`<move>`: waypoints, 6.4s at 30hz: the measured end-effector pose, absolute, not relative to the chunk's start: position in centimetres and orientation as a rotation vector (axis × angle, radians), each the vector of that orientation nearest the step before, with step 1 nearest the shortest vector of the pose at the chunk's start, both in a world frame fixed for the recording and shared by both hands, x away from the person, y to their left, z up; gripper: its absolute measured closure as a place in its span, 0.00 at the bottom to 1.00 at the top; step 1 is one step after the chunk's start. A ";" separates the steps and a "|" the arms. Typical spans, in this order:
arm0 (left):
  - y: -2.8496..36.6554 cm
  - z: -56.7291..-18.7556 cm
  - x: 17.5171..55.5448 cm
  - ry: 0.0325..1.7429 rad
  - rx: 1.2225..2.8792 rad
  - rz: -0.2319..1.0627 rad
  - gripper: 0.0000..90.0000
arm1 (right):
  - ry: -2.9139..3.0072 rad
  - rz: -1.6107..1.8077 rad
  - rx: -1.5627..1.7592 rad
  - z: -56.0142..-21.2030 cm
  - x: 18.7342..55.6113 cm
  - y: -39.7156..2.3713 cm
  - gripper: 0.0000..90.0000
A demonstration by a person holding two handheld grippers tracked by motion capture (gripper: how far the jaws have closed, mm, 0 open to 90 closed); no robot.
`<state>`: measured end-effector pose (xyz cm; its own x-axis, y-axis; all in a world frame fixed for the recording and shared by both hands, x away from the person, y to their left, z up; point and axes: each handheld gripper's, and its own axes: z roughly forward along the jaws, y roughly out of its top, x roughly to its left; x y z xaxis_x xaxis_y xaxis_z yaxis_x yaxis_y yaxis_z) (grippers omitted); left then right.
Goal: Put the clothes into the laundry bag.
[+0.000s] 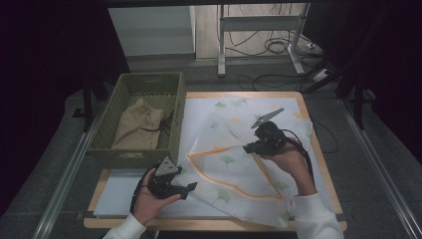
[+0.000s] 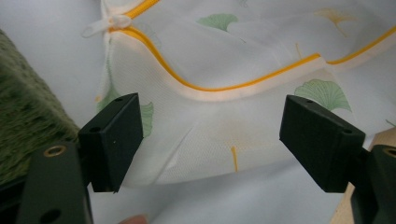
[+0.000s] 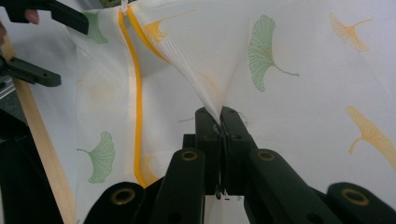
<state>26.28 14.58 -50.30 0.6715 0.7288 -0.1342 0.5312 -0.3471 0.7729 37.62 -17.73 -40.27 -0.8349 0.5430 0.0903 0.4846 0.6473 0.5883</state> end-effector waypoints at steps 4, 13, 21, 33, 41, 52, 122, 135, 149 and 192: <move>15.2 -49.4 26.0 0.977 2.012 0.296 0.24 | 2.777 0.944 0.867 -40.5 37.7 -17.8 0.96; 15.6 -47.0 26.1 1.004 1.983 0.261 0.23 | 2.768 0.940 0.861 -40.6 37.7 -17.7 0.96; 16.1 -43.5 26.9 0.989 2.015 0.285 0.23 | 2.764 0.924 0.854 -40.6 37.5 -17.4 0.96; 18.4 -39.5 28.5 1.013 1.974 0.361 0.23 | 2.773 0.923 0.856 -40.8 37.6 -17.4 0.96; 19.2 -37.5 29.6 1.007 1.962 0.422 0.26 | 2.771 0.942 0.871 -40.8 37.6 -17.8 0.96; 20.5 -37.2 32.8 1.052 1.940 0.438 0.24 | 2.775 0.935 0.869 -40.9 37.5 -17.7 0.96; 25.5 -44.1 48.9 1.573 1.977 0.405 0.10 | 2.772 0.909 0.888 -41.2 37.7 -17.8 0.96; 27.1 -46.9 49.1 1.684 2.000 0.335 0.05 | 2.777 0.900 0.896 -41.4 37.8 -17.8 0.96; 26.7 -48.8 49.4 1.716 2.081 0.228 0.05 | 2.784 0.897 0.903 -41.6 38.0 -17.8 0.96; 26.5 -51.0 50.7 1.859 2.229 0.240 0.29 | 2.785 0.896 0.907 -41.7 38.0 -18.1 0.96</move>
<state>50.75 26.51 -51.03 0.1822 0.9831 -0.0206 0.9456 -0.1694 0.2776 37.95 -18.12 -41.67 -0.8217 0.5608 0.1017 0.5149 0.6539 0.5543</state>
